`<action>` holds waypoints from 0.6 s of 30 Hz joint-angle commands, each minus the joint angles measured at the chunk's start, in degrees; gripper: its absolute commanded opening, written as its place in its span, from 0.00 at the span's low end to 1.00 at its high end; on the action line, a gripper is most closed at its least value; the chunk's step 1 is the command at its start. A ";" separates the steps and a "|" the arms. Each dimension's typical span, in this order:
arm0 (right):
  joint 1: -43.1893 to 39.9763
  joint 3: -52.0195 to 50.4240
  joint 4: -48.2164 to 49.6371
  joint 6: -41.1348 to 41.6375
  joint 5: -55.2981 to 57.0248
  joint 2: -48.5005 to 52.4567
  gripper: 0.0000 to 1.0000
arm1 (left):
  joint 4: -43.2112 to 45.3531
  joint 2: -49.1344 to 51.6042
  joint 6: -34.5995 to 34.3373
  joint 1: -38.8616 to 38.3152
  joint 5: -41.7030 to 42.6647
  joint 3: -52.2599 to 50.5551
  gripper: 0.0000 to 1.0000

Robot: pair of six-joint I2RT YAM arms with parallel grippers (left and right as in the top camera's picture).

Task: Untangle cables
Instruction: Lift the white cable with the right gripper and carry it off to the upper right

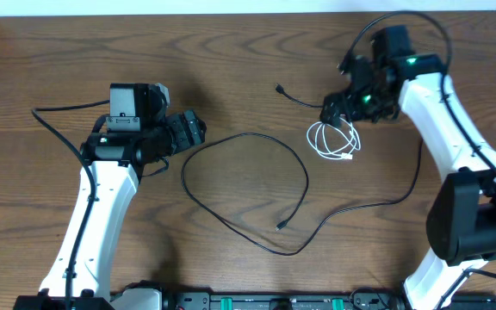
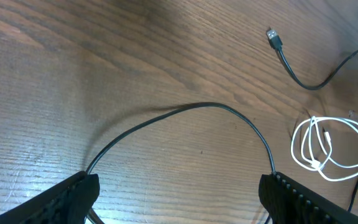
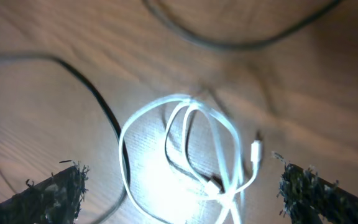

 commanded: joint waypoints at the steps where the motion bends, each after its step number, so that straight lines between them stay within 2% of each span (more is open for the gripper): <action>1: 2.12 -4.81 -0.39 -0.33 4.55 -0.24 0.99 | -0.22 -0.24 0.31 0.02 -0.79 1.09 0.87; 7: 2.60 -12.35 2.62 0.79 4.55 -0.24 0.99 | -0.22 -0.24 0.31 0.02 -0.79 1.09 0.87; 8: 2.60 -13.88 3.82 1.77 4.55 -0.24 0.91 | -0.22 -0.24 0.31 0.02 -0.79 1.09 0.87; 10: 2.60 -15.69 5.66 3.37 4.55 -0.24 0.68 | -0.22 -0.24 0.31 0.00 -0.79 1.09 0.87; 14: 2.60 -17.05 7.58 6.19 4.52 -0.24 0.01 | -0.22 -0.24 0.31 0.02 -0.79 1.09 0.87; 18: 2.60 -16.83 8.46 8.46 3.54 -0.28 0.01 | -0.22 -0.24 0.31 0.02 -0.79 1.09 0.87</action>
